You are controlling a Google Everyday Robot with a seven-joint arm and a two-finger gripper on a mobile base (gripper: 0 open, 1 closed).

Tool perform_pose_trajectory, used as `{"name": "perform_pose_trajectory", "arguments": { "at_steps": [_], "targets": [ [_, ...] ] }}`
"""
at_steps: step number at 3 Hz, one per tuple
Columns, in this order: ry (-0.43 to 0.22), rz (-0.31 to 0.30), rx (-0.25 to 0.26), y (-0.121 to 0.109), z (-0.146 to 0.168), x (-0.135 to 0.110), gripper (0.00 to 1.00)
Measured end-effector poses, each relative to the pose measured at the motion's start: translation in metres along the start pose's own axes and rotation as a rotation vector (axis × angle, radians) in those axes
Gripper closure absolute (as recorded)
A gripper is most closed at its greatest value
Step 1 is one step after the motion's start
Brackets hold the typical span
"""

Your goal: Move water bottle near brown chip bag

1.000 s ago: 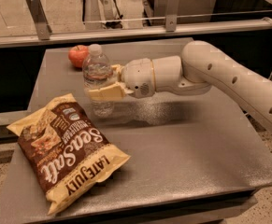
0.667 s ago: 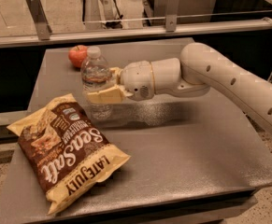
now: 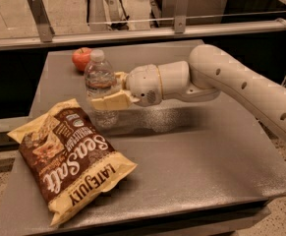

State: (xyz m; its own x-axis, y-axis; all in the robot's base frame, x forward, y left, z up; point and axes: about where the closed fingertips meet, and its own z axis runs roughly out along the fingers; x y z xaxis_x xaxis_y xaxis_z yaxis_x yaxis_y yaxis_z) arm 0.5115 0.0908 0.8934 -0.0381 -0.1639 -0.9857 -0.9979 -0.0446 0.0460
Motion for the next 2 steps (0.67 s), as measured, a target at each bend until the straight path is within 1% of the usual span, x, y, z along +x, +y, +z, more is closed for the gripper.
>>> {"name": "perform_pose_trajectory", "arguments": {
  "at_steps": [2],
  "targets": [
    [0.0,0.0,0.0,0.0001,0.0,-0.0002,0.08]
  ]
}}
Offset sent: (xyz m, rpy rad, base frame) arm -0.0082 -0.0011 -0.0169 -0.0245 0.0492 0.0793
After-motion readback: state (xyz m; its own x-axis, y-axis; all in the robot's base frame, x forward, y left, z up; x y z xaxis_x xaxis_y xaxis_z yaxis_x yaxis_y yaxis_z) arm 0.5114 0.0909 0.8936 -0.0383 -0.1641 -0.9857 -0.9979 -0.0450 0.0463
